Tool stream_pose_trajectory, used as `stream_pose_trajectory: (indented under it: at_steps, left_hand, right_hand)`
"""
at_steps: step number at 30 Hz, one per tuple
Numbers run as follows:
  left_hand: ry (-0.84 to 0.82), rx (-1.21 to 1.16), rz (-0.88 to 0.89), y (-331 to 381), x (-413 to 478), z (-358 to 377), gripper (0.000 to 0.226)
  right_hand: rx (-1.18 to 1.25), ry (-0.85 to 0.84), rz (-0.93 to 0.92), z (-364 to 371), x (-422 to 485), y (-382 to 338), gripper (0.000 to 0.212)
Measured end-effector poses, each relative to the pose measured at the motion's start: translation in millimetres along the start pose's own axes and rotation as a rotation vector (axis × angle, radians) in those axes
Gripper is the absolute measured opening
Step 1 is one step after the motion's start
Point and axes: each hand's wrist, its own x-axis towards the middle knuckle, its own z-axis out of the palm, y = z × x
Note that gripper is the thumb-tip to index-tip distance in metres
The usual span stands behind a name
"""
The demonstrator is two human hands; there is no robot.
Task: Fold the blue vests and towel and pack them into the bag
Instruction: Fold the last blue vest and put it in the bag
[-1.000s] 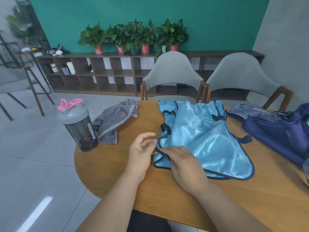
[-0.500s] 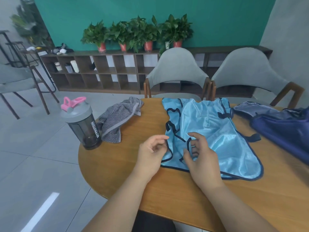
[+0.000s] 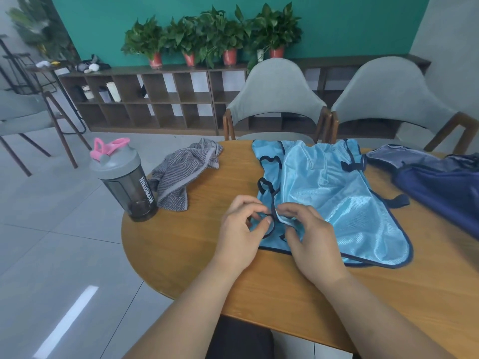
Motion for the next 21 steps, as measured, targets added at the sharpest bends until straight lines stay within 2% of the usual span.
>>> stream_pose_trajectory:
  at_steps: [6, 13, 16, 21]
  left_hand:
    - [0.033, -0.013, 0.045, 0.6, -0.4, -1.2, 0.019]
    - [0.036, -0.021, 0.008, 1.2, -2.1, -0.2, 0.026]
    - [-0.008, 0.017, 0.087, 2.9, -1.2, -1.4, 0.037]
    - [-0.037, 0.074, 0.156, 4.0, -0.7, -3.4, 0.018]
  right_hand:
    - [-0.070, 0.012, -0.026, 1.9, 0.8, 3.0, 0.025]
    - [-0.098, -0.042, 0.000, 4.9, 3.1, 4.9, 0.022]
    - [-0.129, -0.067, -0.039, 6.7, 3.2, 3.7, 0.020]
    - [-0.158, -0.097, -0.028, 7.0, 3.7, 4.2, 0.019]
